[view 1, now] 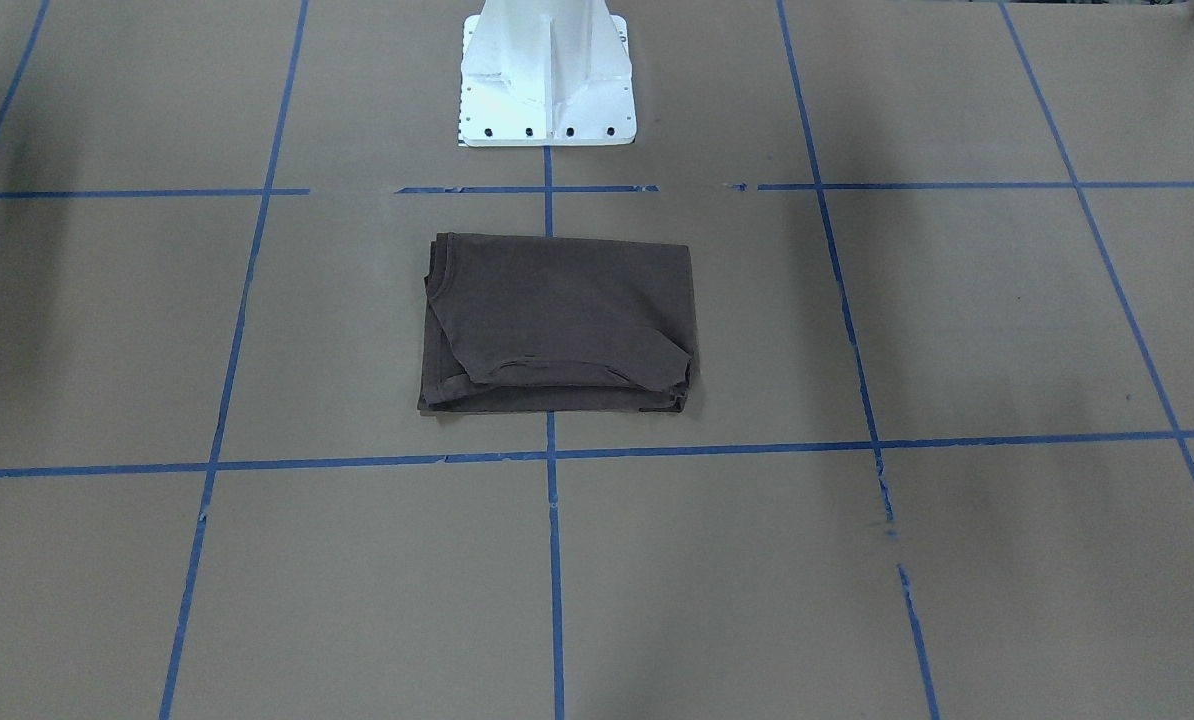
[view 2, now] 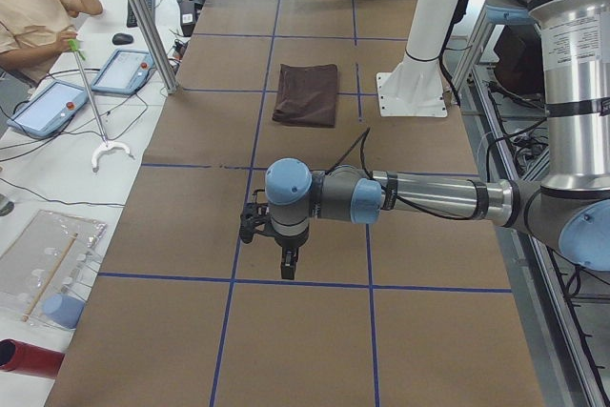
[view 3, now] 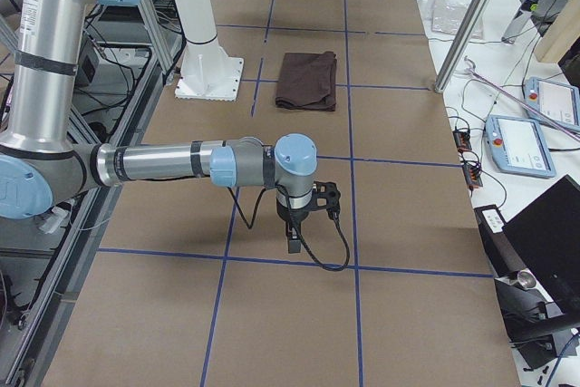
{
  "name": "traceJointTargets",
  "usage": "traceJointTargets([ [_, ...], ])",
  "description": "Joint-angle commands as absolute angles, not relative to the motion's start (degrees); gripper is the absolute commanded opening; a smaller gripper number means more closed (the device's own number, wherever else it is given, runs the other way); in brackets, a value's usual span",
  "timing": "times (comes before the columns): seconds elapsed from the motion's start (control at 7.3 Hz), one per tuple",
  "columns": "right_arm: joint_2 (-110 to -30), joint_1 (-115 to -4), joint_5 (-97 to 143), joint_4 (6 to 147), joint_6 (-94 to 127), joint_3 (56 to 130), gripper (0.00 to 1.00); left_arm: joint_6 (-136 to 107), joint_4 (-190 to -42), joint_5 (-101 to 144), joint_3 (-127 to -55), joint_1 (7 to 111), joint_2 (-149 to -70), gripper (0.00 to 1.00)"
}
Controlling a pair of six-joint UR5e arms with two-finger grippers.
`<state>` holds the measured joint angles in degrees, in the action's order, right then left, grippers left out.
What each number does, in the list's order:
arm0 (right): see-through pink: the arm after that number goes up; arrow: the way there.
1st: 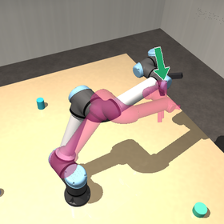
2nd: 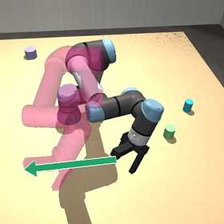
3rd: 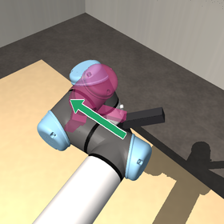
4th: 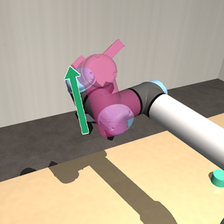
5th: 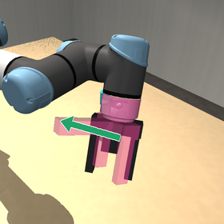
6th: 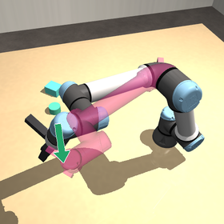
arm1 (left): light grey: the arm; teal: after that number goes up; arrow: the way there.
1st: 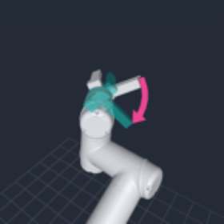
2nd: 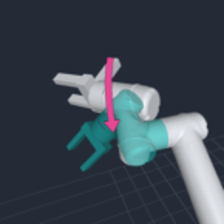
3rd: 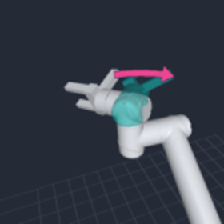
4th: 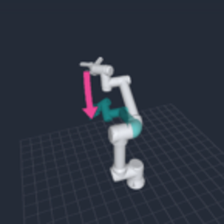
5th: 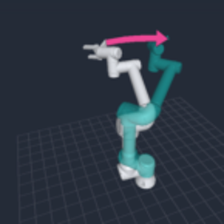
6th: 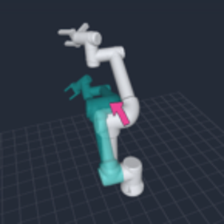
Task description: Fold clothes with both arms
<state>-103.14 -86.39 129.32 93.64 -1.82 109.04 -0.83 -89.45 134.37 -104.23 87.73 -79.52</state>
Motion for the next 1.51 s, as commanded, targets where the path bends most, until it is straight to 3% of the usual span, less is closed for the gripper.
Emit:
traceJointTargets([
  [0.0,-103.3,-86.4,130.3,93.8,-1.8,109.0,1.0,-0.6,-89.3,134.6,-103.7,87.9,-77.1,1.0],
  [1.37,-103.2,-86.4,130.3,93.8,-1.8,109.1,1.0,-1.2,-89.6,134.1,-107.9,87.6,-77.4,1.0],
])
